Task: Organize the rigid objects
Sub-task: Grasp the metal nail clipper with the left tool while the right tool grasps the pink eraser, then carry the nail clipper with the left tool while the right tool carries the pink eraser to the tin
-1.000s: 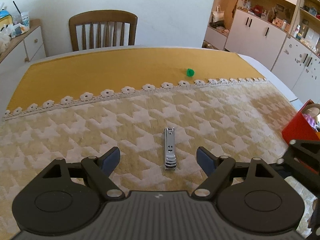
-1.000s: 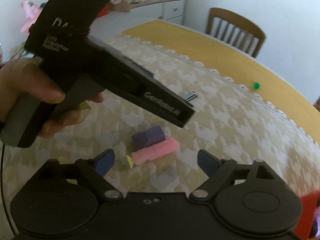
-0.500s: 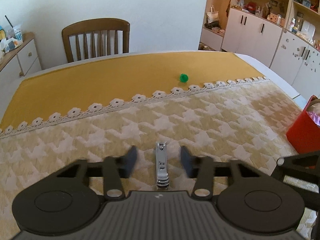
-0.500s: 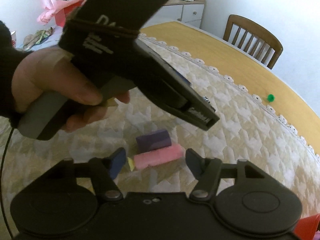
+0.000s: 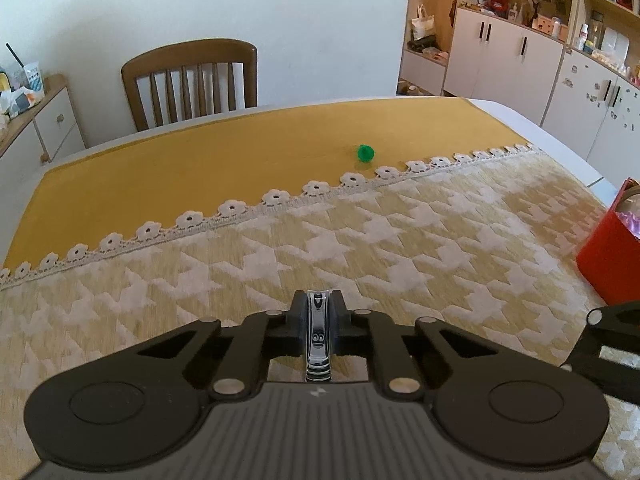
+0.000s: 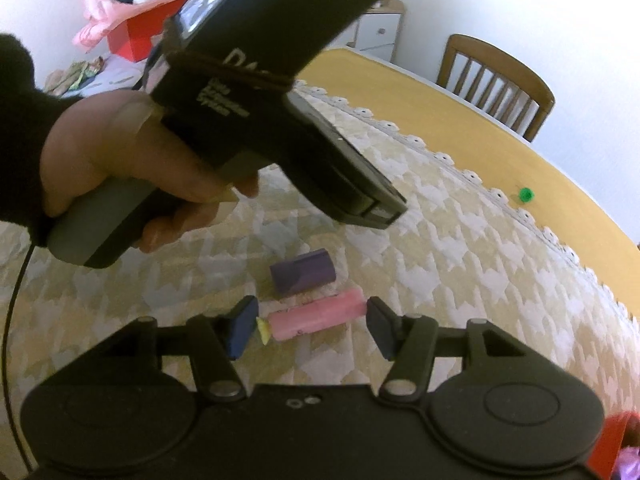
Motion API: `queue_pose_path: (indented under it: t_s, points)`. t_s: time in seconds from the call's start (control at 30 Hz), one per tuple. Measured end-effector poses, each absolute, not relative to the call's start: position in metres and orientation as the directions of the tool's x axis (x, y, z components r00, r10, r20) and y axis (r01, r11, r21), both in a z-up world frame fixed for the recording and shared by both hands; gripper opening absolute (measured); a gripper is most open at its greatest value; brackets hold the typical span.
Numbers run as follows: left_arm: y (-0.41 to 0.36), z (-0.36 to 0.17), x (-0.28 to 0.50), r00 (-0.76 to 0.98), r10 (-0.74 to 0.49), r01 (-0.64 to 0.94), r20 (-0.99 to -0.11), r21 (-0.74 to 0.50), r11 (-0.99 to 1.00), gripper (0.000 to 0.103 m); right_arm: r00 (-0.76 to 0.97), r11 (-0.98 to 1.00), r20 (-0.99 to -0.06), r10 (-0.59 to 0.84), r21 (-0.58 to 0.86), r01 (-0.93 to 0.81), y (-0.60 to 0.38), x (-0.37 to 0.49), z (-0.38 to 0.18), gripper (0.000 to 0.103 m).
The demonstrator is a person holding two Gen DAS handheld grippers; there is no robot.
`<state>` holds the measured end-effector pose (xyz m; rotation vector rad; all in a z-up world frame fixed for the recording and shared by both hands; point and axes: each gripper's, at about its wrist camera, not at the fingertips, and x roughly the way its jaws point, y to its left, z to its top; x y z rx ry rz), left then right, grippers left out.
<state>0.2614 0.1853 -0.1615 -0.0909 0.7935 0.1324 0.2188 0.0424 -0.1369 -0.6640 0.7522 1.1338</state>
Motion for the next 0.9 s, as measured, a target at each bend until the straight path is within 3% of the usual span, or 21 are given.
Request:
queue_pose_path:
  t_s: [0.9]
  points:
    - [0.139,-0.083,0.201,0.764,0.038,-0.109,-0.644,-0.071,0.992,0.011,0.382,0.451,-0.741,0.553,-0.120,-0.885,-0.045,0.196,-0.068,0.058]
